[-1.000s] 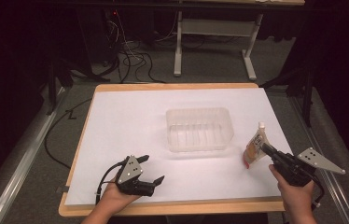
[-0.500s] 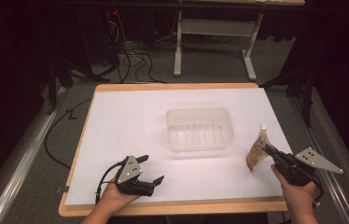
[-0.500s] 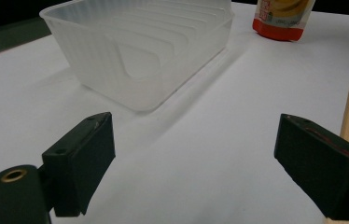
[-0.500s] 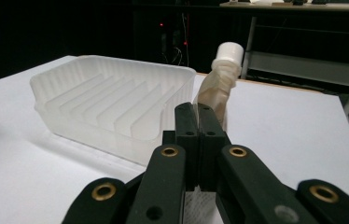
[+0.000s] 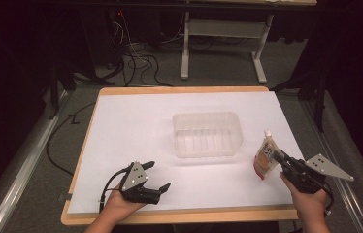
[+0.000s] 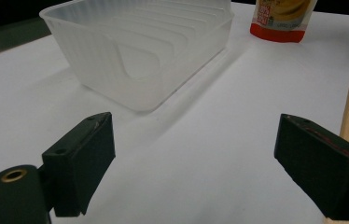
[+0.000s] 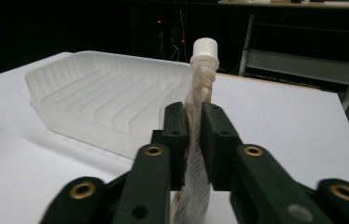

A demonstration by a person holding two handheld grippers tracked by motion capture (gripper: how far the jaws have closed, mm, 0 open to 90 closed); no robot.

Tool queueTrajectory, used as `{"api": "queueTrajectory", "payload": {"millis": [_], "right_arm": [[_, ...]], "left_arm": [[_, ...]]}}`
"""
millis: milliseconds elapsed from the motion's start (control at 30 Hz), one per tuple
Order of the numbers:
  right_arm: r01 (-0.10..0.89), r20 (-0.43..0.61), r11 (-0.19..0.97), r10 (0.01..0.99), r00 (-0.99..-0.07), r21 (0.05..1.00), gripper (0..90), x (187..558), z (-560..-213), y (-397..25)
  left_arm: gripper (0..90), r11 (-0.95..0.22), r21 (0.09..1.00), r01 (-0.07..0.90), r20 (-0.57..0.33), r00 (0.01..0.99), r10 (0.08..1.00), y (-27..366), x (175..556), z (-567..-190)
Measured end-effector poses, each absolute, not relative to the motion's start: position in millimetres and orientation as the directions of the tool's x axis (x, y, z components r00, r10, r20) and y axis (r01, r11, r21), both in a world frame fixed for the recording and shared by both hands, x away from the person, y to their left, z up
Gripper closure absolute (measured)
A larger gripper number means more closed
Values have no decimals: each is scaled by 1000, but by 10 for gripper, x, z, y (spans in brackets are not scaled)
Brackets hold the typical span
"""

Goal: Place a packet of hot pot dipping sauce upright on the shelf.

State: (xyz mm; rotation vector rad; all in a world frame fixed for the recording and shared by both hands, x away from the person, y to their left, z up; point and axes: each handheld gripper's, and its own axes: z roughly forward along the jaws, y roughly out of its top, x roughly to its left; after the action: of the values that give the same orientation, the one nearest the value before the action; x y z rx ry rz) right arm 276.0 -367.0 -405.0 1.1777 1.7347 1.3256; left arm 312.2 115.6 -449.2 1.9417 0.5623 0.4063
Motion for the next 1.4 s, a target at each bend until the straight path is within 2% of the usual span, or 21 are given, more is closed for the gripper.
{"api": "queueTrajectory", "payload": {"millis": [133, 233, 300, 467, 833, 1400], "right_arm": [[285, 30, 81, 930, -365, 955, 667, 2776, -4095, -3638], [314, 34, 87, 932, -361, 945, 654, 2792, -4155, -3597], [337, 47, 82, 933, -357, 938, 670, 2807, -4192, -3577], [393, 91, 43, 944, -316, 918, 891, 2850, -4260, -3562], [355, 100, 21, 942, -321, 934, 900, 2801, -4210, -3568], [268, 104, 19, 892, -440, 963, 900, 2812, -3848, -3212]], "left_arm": [[129, -360, 910, 204, 32, 833, 553, 1158, 3123, -4491], [129, -359, 911, 202, 33, 832, 553, 1159, 3121, -4490], [129, -359, 911, 202, 34, 832, 554, 1161, 3121, -4490], [132, -361, 912, 196, 39, 833, 552, 1161, 3117, -4487], [132, -363, 911, 197, 40, 833, 552, 1178, 3121, -4480], [133, -360, 912, 197, 39, 831, 554, 1183, 3105, -4481]]}}
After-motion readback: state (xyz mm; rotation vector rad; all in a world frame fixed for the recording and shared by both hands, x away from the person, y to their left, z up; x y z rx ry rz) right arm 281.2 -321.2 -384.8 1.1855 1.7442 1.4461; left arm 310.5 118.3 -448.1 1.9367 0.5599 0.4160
